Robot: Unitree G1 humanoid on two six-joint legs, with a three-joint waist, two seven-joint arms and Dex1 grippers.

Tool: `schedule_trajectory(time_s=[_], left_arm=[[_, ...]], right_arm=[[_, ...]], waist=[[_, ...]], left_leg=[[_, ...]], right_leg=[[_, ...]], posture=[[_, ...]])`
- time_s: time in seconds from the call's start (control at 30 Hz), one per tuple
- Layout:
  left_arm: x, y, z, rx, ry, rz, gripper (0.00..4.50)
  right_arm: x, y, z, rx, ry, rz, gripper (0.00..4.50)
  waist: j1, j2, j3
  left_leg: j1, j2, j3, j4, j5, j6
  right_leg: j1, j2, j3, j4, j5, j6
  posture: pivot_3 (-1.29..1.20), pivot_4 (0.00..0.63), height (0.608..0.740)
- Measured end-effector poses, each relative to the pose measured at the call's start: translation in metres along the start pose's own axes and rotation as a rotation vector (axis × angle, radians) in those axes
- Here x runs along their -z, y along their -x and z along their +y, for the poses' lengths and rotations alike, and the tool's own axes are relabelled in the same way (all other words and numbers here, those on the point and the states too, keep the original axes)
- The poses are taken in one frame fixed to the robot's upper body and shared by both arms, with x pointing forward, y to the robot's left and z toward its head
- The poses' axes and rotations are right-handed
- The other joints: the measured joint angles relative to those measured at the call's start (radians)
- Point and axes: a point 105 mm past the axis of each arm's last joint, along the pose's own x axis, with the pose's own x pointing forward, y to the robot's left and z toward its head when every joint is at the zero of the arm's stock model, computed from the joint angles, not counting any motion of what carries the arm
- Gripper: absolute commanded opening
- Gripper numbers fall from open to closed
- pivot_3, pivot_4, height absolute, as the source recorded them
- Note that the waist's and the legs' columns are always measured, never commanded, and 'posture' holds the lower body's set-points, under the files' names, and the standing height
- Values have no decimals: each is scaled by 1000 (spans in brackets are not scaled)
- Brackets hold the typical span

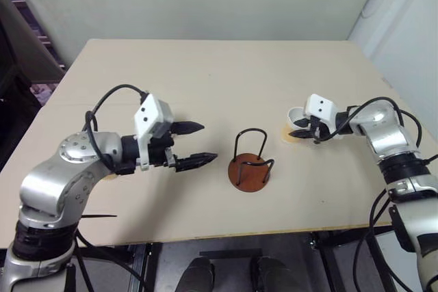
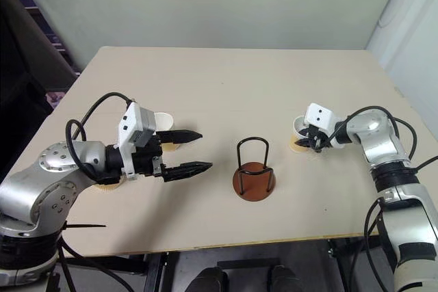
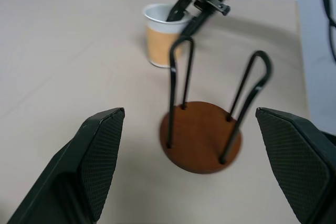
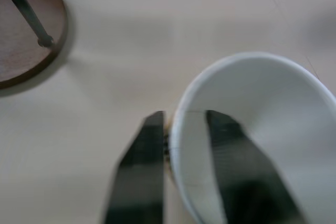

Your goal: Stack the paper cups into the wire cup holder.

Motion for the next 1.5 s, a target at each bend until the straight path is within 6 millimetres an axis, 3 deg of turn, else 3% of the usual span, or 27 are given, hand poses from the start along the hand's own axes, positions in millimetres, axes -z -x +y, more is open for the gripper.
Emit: schedule_trajectory(time_s=[0.03,0.2,0.33,0.43,0.57,0.77,1.13,1.23,1.5], left_arm=[[-1,1,-1,6,-7,4,4321],[-1,9,0,-7,-22,41,4321],[-2,26,9,-70,-30,64,4321],[3,31,11,-88,-16,77,4321],[7,29,12,-96,-2,85,4321],[9,25,11,-97,4,85,4321],[14,26,12,-116,21,96,4321],[15,26,12,-117,22,96,4321],[17,28,12,-126,31,104,4321]], right_arm=[[-3,1,0,-4,-1,-13,35],[-34,20,1,-44,-4,-136,35],[-102,75,4,-65,30,-371,35],[-138,97,32,-167,123,-476,35],[-141,84,59,-281,95,-498,35],[-138,56,69,-296,98,-449,35],[-138,60,80,-359,134,-451,35],[-134,54,86,-381,131,-434,674],[-125,40,94,-406,125,-393,3426]], waist=[[-1,0,0],[-2,1,1],[-4,3,2],[-5,1,0],[-7,1,1],[-13,1,1],[-17,1,1],[-17,1,1],[-18,1,1]], left_leg=[[0,0,0,0,0,0],[-1,0,0,-2,1,-2],[-4,3,6,-5,8,-14],[1,8,9,-4,4,-17],[1,11,11,-1,3,-17],[2,13,11,-1,-2,-6],[1,13,12,-2,-1,-7],[2,13,12,-1,-1,-7],[2,14,12,-1,-2,-7]], right_leg=[[0,0,0,0,0,0],[-2,0,0,0,-2,-3],[-5,2,0,0,-5,-7],[-1,6,0,0,-9,-11],[-2,7,1,1,-10,-12],[-5,8,1,6,-7,-11],[-5,9,1,6,-8,-12],[-5,9,1,7,-8,-12],[-6,9,1,8,-8,-12]], posture=[[0,150,740],[0,150,740],[0,150,740],[0,150,740],[0,150,740],[0,150,740],[0,150,740],[0,150,740],[0,150,740]])
